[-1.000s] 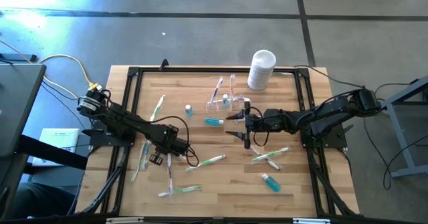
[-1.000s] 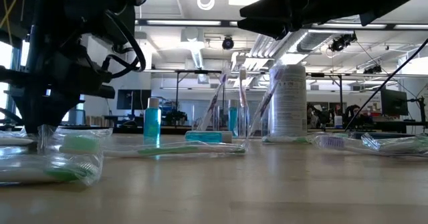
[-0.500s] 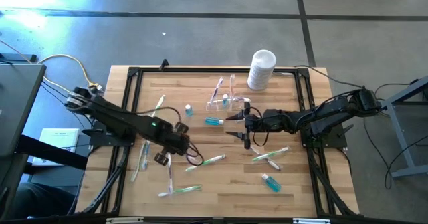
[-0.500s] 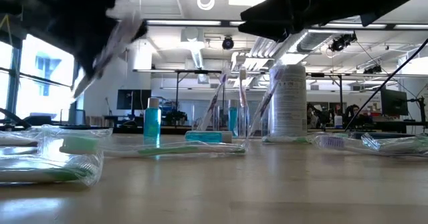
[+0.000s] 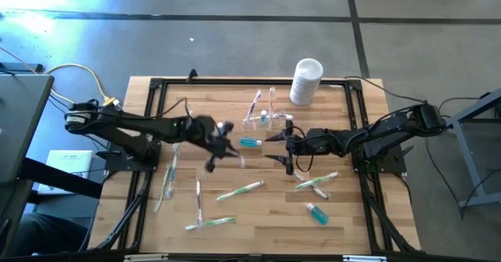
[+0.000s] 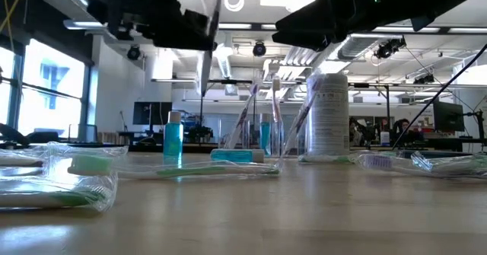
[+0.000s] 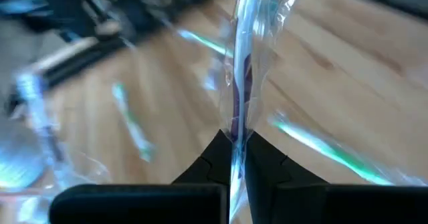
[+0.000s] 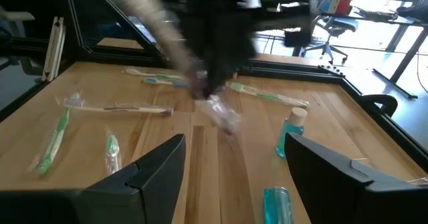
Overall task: Pick & Place toothbrushing station
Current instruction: Put the top left purple toothbrush into the transparent organizer
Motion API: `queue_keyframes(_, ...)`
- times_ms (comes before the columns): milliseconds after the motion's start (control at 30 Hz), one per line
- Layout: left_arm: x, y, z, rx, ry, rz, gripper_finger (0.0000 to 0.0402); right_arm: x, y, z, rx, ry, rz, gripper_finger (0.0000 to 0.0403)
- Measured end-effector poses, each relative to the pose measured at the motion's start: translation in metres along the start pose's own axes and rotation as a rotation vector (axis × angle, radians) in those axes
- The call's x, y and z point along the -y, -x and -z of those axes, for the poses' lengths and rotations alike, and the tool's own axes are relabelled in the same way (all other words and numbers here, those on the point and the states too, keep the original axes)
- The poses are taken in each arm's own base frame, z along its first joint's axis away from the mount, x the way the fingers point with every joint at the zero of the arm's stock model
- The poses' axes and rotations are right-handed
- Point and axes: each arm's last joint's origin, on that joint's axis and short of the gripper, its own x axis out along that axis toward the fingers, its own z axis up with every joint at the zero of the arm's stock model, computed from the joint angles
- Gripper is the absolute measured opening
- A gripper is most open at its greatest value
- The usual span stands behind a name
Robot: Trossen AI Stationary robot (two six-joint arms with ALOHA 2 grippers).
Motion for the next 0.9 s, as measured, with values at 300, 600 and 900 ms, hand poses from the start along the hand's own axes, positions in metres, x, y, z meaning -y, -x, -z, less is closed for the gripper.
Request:
queue_keyframes(300, -0.050, 0.012, 0.022, 0.276, 0.316, -0.357, 0.0010, 0.000, 0.000, 0.001, -0.011, 0.016, 0.006, 0.0247)
queue_keyframes(600, -0.062, -0.021, 0.058, 0.251, 0.428, -0.485, 0.0010, 0.000, 0.000, 0.001, -0.013, 0.016, 0.007, 0.0247)
queue_keyframes(900, -0.085, -0.017, 0.089, 0.216, 0.543, -0.555, 0.0010, 0.000, 0.000, 0.002, -0.015, 0.017, -0.016, 0.0247)
